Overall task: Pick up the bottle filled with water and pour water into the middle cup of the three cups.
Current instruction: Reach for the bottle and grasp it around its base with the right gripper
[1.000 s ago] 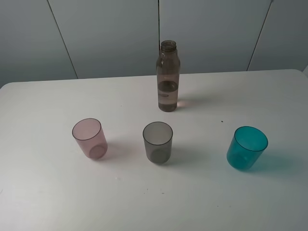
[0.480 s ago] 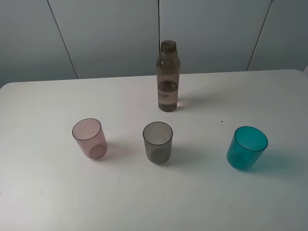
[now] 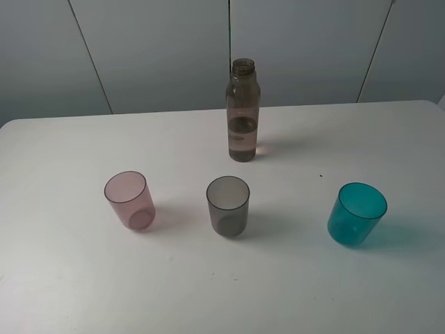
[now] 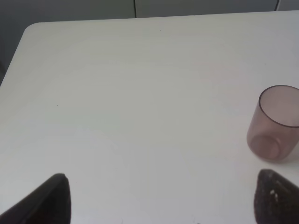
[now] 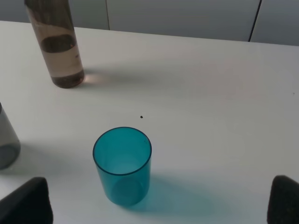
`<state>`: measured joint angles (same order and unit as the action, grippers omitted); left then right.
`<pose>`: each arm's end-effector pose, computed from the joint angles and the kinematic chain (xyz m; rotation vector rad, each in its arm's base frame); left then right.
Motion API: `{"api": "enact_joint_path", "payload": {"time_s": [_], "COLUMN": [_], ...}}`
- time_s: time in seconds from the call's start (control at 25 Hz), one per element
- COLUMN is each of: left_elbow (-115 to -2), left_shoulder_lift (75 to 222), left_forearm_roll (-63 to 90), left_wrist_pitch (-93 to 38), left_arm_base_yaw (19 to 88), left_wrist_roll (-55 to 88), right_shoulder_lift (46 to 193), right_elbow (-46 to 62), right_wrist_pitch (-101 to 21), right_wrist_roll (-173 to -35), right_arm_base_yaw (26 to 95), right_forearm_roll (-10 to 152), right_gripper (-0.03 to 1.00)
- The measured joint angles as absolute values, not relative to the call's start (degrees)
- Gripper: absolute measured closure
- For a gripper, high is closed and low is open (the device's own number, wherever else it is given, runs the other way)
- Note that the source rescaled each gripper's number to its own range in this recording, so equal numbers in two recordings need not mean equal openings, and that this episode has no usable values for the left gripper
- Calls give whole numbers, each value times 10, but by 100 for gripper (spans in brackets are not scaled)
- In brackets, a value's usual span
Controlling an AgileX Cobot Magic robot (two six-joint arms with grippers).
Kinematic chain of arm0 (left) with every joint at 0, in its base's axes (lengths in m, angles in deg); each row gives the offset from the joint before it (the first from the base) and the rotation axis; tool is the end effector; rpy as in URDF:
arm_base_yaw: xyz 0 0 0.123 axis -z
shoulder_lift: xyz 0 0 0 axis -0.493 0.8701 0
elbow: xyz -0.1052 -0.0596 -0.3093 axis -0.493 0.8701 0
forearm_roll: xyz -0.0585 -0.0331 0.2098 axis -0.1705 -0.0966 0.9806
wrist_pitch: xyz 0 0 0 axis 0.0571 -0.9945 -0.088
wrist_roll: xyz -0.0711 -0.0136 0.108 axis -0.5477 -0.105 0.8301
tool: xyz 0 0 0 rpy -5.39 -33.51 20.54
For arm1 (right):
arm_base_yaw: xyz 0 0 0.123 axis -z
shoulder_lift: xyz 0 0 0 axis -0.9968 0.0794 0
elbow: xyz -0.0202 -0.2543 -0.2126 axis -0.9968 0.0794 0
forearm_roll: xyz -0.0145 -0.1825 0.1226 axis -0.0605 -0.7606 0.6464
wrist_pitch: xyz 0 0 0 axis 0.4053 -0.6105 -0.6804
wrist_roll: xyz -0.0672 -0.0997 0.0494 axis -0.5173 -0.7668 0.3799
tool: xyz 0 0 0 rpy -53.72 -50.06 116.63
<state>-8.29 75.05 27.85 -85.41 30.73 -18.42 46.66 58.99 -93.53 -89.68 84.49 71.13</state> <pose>-0.0484 0.0034 0.2446 -0.0027 2.0495 -0.0027 -0.0493 0.0152 0.2441 -0.1768 2.0584 0.0896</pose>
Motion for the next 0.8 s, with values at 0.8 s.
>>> {"api": "enact_joint_path", "payload": {"time_s": [0.8], "left_elbow": [-83], "left_shoulder_lift": [751], "left_forearm_roll": [278], "left_wrist_pitch": [-854], "left_arm_base_yaw": [307], "left_wrist_roll": [-184], "right_shoulder_lift": [499], "right_elbow": [584], "right_wrist_pitch": [-935], "right_wrist_roll": [-896], "right_arm_base_yaw": [845], "right_forearm_roll": [730], "right_gripper": [-3]}}
